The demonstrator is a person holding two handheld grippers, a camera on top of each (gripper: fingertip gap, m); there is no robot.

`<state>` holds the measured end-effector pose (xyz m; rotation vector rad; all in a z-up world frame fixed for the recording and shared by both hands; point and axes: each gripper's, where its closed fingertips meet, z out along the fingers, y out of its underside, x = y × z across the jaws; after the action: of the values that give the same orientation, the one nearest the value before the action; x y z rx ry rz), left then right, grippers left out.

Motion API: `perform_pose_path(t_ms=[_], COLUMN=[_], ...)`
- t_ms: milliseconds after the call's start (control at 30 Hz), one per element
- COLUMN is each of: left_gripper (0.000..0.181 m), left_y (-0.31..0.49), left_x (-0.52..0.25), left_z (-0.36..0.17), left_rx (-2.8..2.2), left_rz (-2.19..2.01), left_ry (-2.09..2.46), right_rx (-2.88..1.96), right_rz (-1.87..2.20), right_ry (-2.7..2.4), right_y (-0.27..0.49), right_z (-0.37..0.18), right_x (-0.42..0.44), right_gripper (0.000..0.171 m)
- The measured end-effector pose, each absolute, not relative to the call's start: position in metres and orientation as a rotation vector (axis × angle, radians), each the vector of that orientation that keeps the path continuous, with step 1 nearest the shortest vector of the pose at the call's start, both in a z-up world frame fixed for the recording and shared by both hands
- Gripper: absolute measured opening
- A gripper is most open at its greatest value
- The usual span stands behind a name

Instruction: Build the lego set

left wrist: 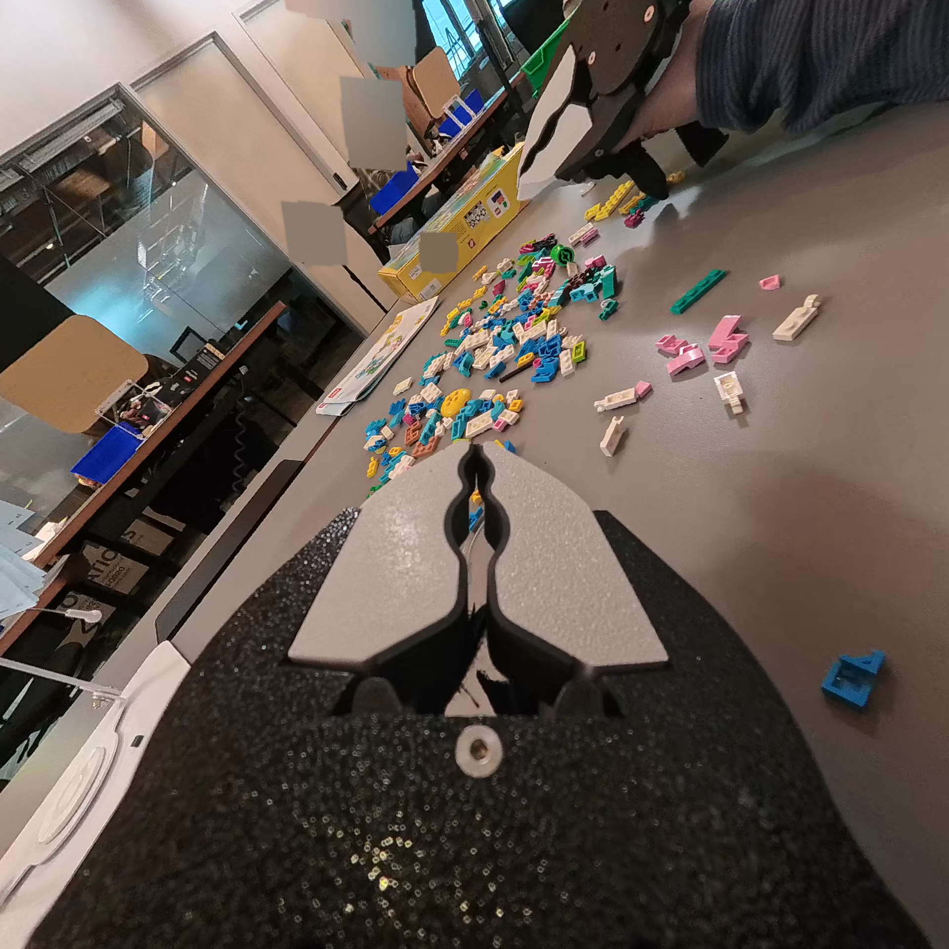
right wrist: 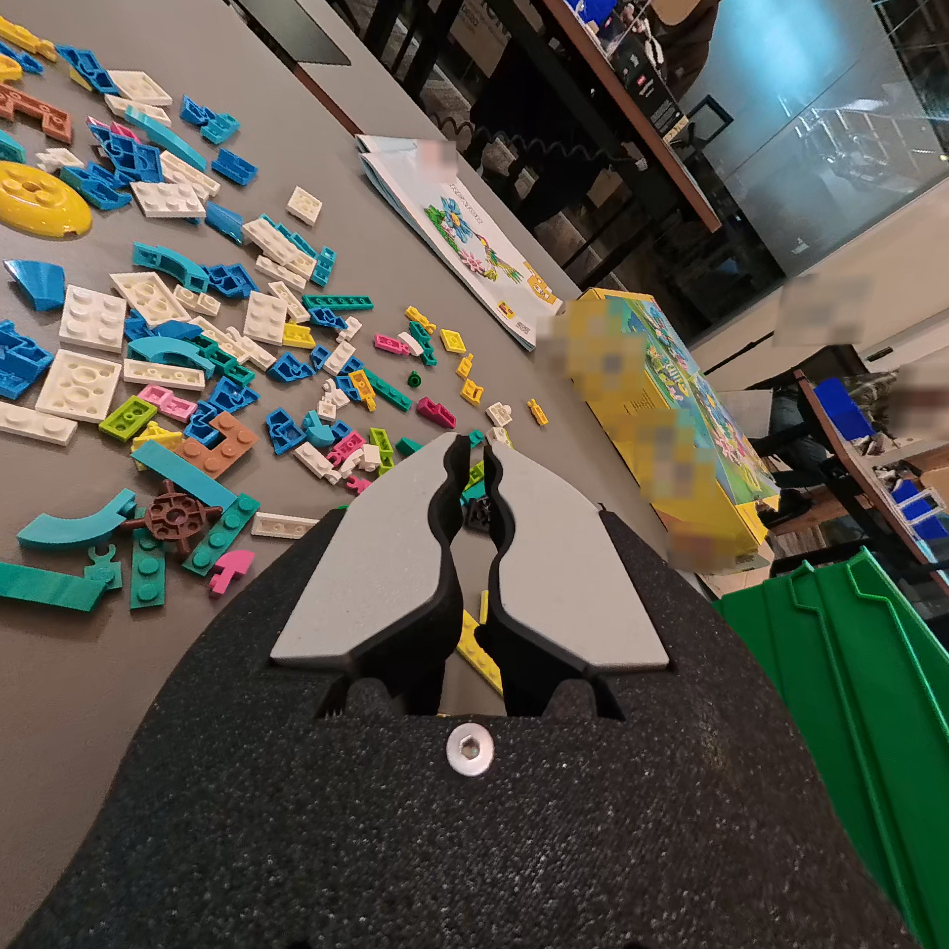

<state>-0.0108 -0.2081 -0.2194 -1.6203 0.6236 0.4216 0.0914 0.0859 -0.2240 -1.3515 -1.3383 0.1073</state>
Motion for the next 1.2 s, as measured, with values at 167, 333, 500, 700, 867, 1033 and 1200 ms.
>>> perform_pose_path(t_ms=[167, 333, 500, 700, 867, 1033, 1200], left_gripper=[0.000, 0.000, 0.000, 0.000, 0.000, 0.000, 0.009], left_y=[-0.208, -0.208, -0.208, -0.208, -0.208, -0.209, -0.215], left_x=[-0.011, -0.011, -0.011, -0.010, -0.012, -0.007, -0.007], left_z=[-0.219, -0.220, -0.220, -0.220, -0.218, -0.214, -0.197], left_rx=[-1.620, -1.621, -1.620, -1.619, -1.611, -1.583, -1.488], left_rz=[0.422, 0.423, 0.424, 0.426, 0.432, 0.343, 0.264], left_ry=[0.624, 0.626, 0.626, 0.628, 0.618, 0.605, 0.544], right_rx=[-1.359, -1.367, -1.431, -1.475, -1.427, -1.223, -0.890], right_rz=[0.103, 0.072, 0.082, 0.104, 0.170, 0.375, 0.858], right_ry=[-1.319, -1.280, -1.222, -1.165, -1.224, -1.436, -1.733], right_y=[0.088, 0.093, 0.101, 0.107, 0.099, 0.056, -0.047], right_z=[-0.222, -0.219, -0.219, -0.218, -0.217, -0.215, -0.201], right_x=[0.093, 0.097, 0.106, 0.112, 0.106, 0.082, 0.066], right_gripper=[0.004, 0.003, 0.003, 0.003, 0.000, 0.000, 0.004])
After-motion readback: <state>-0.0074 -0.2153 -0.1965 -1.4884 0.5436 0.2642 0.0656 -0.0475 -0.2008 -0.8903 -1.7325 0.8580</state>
